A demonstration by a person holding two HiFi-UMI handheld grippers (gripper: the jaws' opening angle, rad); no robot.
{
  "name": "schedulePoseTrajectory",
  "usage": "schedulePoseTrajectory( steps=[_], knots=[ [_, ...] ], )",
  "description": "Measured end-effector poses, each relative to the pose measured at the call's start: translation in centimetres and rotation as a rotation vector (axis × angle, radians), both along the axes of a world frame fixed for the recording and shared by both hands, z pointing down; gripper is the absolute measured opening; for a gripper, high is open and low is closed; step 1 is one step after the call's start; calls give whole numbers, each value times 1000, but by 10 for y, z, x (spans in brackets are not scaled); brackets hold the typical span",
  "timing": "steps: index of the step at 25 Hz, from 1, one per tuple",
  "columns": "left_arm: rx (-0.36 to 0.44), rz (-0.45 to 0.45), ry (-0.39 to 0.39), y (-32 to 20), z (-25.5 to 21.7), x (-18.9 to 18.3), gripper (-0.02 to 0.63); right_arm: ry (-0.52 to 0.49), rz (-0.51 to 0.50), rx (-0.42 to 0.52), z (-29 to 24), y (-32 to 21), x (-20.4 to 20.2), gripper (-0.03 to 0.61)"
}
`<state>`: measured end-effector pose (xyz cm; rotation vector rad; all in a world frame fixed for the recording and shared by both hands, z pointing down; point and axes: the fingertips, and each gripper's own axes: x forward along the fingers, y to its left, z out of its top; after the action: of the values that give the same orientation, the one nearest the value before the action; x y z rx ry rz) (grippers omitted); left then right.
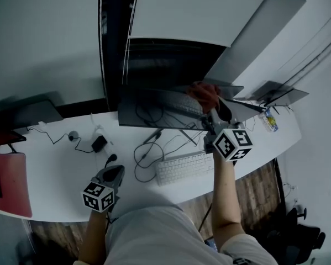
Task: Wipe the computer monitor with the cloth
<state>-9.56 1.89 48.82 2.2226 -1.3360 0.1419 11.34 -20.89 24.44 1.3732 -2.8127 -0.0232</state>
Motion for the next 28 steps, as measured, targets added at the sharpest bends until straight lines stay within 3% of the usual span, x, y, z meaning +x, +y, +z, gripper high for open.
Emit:
schedulePoseTrajectory(
  steps=[7, 17, 28],
  knots=[
    [41, 15, -14, 16, -13, -19, 9, -53, -66, 2, 4, 40, -43, 94],
    [136, -26, -33, 48, -41, -45, 9, -48, -241, -109, 77, 123, -120, 94],
    [241, -138, -72, 76, -69, -39, 9, -12, -386, -215, 138, 195, -129, 94]
  ],
)
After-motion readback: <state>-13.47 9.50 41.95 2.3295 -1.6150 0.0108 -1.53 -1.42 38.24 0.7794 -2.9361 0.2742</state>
